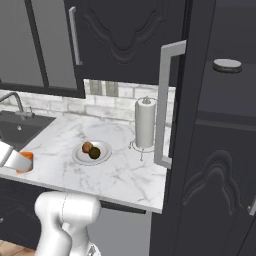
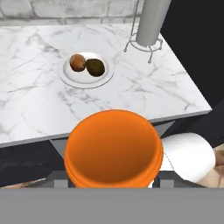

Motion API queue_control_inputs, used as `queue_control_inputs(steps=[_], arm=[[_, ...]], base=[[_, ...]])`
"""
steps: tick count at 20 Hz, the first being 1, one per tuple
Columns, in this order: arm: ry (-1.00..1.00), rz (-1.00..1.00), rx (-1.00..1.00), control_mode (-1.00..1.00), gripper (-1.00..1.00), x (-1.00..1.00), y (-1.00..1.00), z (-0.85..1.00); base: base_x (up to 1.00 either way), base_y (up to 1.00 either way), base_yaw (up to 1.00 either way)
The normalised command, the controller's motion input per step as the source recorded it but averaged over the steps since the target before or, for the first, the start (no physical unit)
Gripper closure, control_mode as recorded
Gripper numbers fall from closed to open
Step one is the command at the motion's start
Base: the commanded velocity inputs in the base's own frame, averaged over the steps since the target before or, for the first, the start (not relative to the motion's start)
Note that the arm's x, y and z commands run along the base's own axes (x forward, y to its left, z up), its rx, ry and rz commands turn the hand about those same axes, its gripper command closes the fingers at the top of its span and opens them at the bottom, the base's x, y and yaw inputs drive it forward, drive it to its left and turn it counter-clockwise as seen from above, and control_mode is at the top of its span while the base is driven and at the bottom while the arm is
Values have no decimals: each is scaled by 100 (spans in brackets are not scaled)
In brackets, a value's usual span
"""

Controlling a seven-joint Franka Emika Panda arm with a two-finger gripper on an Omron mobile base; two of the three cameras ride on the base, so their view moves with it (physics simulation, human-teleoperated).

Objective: Pick the avocado and bread from the counter and place them on the plate. Then pick the jam from the cabinet and place it next to the plate. Lastly close the cabinet door.

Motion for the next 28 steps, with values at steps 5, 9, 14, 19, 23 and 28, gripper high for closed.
queue_control_inputs(steps=[5,9,14,19,23,28], arm=[[-19,-4,0,-100,100,14,0,-46],[-11,-1,0,-100,100,14,0,-41],[-2,0,0,-100,100,12,0,-40],[-11,0,0,-100,100,14,0,-46],[-19,0,0,-100,100,16,0,-42],[-18,1,5,-100,100,11,-8,-31]], base=[[0,0,0],[0,0,0],[0,0,0],[0,0,0],[0,0,0],[0,0,0]])
